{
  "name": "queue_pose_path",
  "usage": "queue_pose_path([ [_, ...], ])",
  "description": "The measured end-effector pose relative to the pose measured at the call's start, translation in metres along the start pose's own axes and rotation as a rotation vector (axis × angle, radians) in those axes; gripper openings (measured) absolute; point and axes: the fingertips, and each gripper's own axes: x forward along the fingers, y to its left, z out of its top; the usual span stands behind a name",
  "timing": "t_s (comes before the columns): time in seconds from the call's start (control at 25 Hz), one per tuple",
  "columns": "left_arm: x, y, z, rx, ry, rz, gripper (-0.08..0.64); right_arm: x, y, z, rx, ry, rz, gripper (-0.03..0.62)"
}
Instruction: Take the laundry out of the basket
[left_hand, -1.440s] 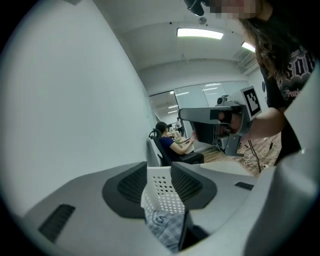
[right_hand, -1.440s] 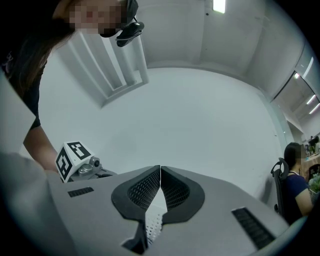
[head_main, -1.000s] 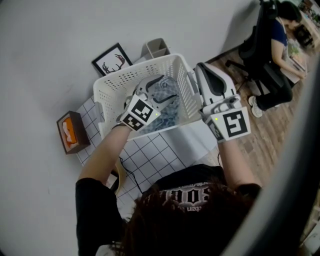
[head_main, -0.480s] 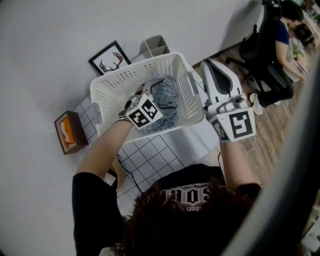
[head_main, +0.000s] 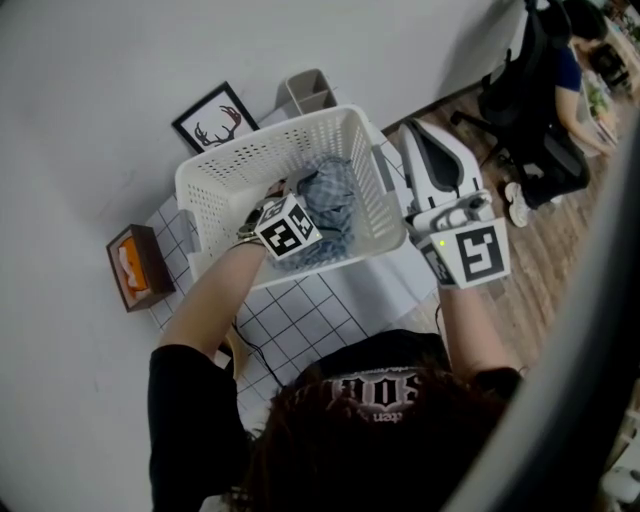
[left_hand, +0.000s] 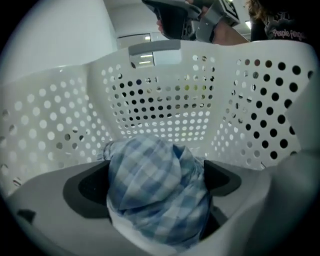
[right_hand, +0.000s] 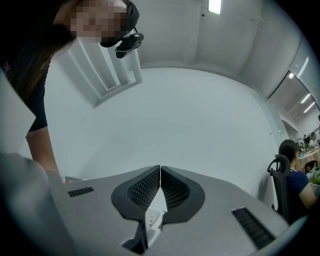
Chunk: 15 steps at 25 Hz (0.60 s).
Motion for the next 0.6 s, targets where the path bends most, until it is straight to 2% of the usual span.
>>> queue_pose_path([
  [0.24,0.003,0.001,-0.007,-0.045,0.030,0.002,0.546,0.000,0.000,-0.004,-0.003,0.010,0.004,0.028],
  [0.4,0.002,0.008,-0.011,-0.061,0.050,0.024,0.488,0.001,0.001,-0.004,-0.003,0.010,0.011,0.028],
  [0.6,-0.001,0.013,-0.012,-0.122,0.027,0.008,0.419,0.001,0.004,-0.005,-0.011,0.020,0.024,0.028],
])
